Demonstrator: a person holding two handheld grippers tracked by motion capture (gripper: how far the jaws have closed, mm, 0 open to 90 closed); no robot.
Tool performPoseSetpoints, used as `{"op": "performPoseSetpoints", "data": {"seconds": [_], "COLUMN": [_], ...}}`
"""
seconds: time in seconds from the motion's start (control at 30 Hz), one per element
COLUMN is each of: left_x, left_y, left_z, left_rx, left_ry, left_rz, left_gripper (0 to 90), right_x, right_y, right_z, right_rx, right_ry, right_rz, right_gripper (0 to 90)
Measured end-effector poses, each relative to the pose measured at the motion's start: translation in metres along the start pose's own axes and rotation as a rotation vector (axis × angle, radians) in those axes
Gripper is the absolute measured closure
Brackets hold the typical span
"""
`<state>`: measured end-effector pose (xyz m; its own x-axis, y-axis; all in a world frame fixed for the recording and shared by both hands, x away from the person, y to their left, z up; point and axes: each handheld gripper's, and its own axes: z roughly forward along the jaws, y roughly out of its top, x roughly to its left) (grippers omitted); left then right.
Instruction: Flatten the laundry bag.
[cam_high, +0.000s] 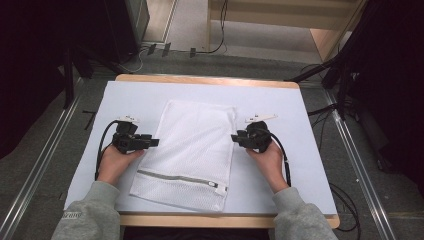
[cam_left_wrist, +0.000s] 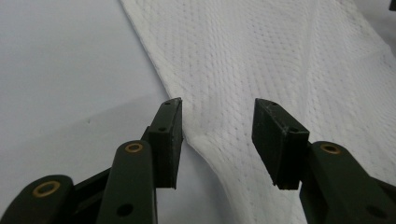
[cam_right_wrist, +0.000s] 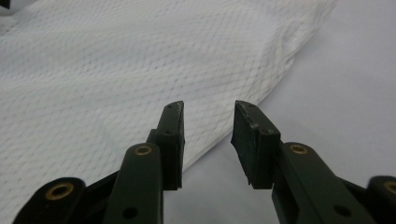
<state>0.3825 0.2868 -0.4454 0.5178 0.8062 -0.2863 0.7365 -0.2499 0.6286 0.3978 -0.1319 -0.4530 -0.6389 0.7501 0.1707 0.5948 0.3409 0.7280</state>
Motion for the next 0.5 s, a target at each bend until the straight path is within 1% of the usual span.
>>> {"op": "performPoseSetpoints", "data": {"seconds": [0.13, 0.17, 0.23, 0.27, 0.37, 0.4, 0.47, 0.5], "left_x": [0.004, 0.005, 0.006, 0.007, 0.009, 0.009, 0.007, 0.006], "left_y": [0.004, 0.004, 0.005, 0.005, 0.008, 0.008, 0.009, 0.010], "left_z": [0.004, 0.005, 0.009, 0.011, 0.014, 0.015, 0.017, 0.019], "left_rx": [0.003, 0.005, 0.017, 0.025, 0.013, 0.014, 0.020, 0.022], "left_ry": [0.013, 0.015, 0.016, 0.022, 0.009, 0.007, 0.000, -0.015], "left_rz": [0.000, 0.000, 0.002, 0.006, -0.006, 0.000, 0.010, 0.005], "left_gripper": [53.0, 52.8, 52.7, 52.6, 53.3, 53.8, 56.9, 59.2], "right_x": [0.007, 0.009, 0.011, 0.012, 0.015, 0.017, 0.019, 0.019], "right_y": [-0.011, -0.013, -0.018, -0.019, -0.024, -0.025, -0.026, -0.027], "right_z": [-0.001, -0.002, -0.001, -0.002, 0.000, 0.001, 0.003, 0.005], "right_rx": [0.017, 0.023, 0.021, 0.025, 0.028, 0.031, 0.043, 0.052], "right_ry": [0.004, -0.002, -0.002, -0.009, -0.009, -0.008, -0.006, -0.006], "right_rz": [0.004, 0.006, 0.005, 0.004, 0.001, 0.004, 0.002, -0.003], "right_gripper": [64.4, 63.6, 61.6, 59.9, 59.0, 58.9, 58.7, 58.5]}}
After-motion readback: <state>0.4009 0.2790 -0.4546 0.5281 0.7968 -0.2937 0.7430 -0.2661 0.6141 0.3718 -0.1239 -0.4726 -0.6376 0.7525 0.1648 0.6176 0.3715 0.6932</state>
